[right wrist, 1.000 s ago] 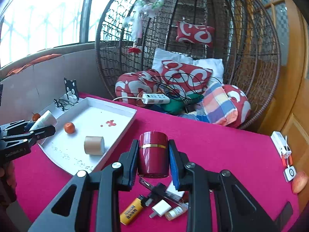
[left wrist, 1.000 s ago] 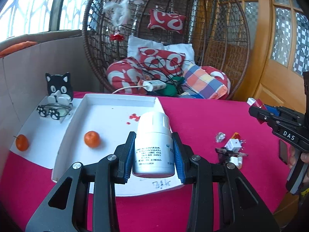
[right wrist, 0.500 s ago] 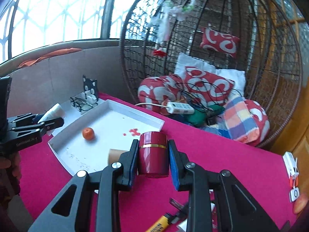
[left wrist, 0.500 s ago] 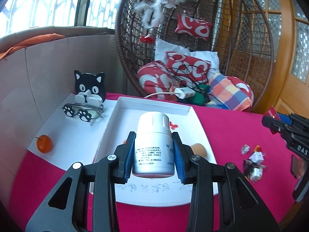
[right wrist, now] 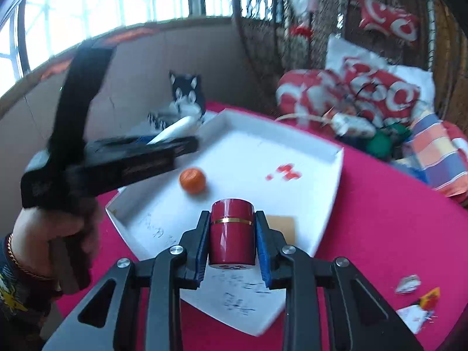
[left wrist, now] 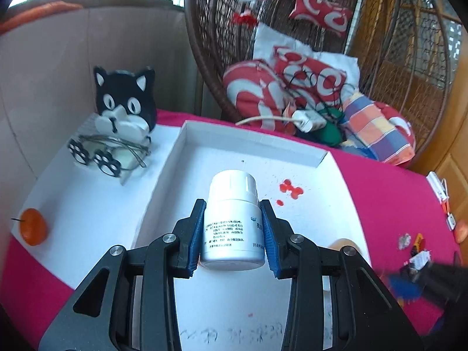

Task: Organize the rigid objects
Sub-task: 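Carry both into the white tray and open both tools to release them, then grasp the yellow lighter with the left tool while the right tool grasps the white cube box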

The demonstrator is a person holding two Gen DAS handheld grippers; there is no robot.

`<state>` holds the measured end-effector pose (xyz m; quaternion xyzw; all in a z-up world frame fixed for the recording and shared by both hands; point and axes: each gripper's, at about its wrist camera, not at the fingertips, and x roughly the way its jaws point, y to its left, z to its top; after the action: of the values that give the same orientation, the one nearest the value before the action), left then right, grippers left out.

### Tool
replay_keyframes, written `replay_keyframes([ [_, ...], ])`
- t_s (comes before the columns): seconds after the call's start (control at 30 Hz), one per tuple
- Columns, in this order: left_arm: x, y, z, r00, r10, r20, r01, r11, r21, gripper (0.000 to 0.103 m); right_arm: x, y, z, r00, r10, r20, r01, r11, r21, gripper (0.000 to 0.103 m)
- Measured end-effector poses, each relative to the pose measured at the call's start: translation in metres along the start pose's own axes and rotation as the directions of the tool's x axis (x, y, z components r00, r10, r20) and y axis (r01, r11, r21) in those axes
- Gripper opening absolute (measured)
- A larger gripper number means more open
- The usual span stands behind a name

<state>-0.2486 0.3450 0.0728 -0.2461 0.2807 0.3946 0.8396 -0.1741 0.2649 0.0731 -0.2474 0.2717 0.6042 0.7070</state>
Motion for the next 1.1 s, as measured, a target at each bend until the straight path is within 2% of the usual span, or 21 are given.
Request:
replay_keyframes([
  [0.17,0.022,-0.001,-0.007,0.999,0.004,-0.036,-0.004,1.000,0.009,0.037,0.031,0.012,-0.011,0.999,0.011,-0.044,-0.011,1.000,0.002,0.028],
  [0.23,0.023,0.000,-0.008,0.999,0.004,-0.033,-0.004,1.000,0.001,0.040,0.035,0.012,-0.014,0.999,0.004,-0.045,-0.004,1.000,0.003,0.028],
  [0.3,0.022,0.003,-0.008,1.000,0.020,-0.022,-0.020,1.000,-0.007,0.061,0.038,0.012,-0.016,0.999,0.002,-0.044,-0.002,1.000,0.002,0.029],
  [0.33,0.021,0.004,-0.008,1.000,0.028,-0.014,-0.028,1.000,-0.010,0.083,0.039,0.011,-0.017,0.999,0.001,-0.042,-0.001,1.000,-0.001,0.029],
  [0.37,0.019,0.005,-0.007,0.999,0.035,0.002,-0.035,0.999,-0.016,0.093,0.041,0.011,-0.018,0.999,-0.010,-0.037,0.010,1.000,-0.002,0.032],
  [0.4,0.017,0.006,-0.007,0.999,0.040,0.011,-0.040,0.999,-0.021,0.094,0.041,0.011,-0.018,0.999,-0.019,-0.032,0.019,1.000,-0.003,0.039],
  [0.47,0.013,0.009,-0.006,0.998,0.053,0.024,-0.052,0.998,-0.034,0.094,0.040,0.010,-0.019,1.000,-0.008,-0.023,0.008,1.000,0.003,0.084],
  [0.5,0.009,0.010,-0.006,0.998,0.063,0.031,-0.062,0.997,-0.041,0.094,0.037,0.009,-0.020,1.000,-0.007,-0.011,0.007,1.000,0.014,0.089],
  [0.63,-0.015,0.011,-0.002,0.991,0.085,0.105,-0.079,0.995,-0.056,0.094,0.025,0.009,-0.020,0.998,-0.043,0.037,0.042,0.999,0.010,0.095],
  [0.87,-0.068,0.011,0.004,0.969,0.092,0.228,-0.069,0.992,-0.105,0.094,-0.020,-0.018,-0.018,0.985,-0.096,0.144,0.085,0.993,0.085,0.096],
  [1.03,-0.093,-0.024,-0.005,0.967,0.006,0.253,0.000,1.000,-0.025,0.094,-0.066,-0.070,-0.023,0.958,-0.191,0.213,0.150,0.970,0.194,0.096],
  [1.1,-0.095,-0.051,-0.014,0.968,-0.076,0.239,0.064,0.996,0.057,0.094,-0.084,-0.093,-0.028,0.942,-0.245,0.229,0.189,0.951,0.243,0.096],
])
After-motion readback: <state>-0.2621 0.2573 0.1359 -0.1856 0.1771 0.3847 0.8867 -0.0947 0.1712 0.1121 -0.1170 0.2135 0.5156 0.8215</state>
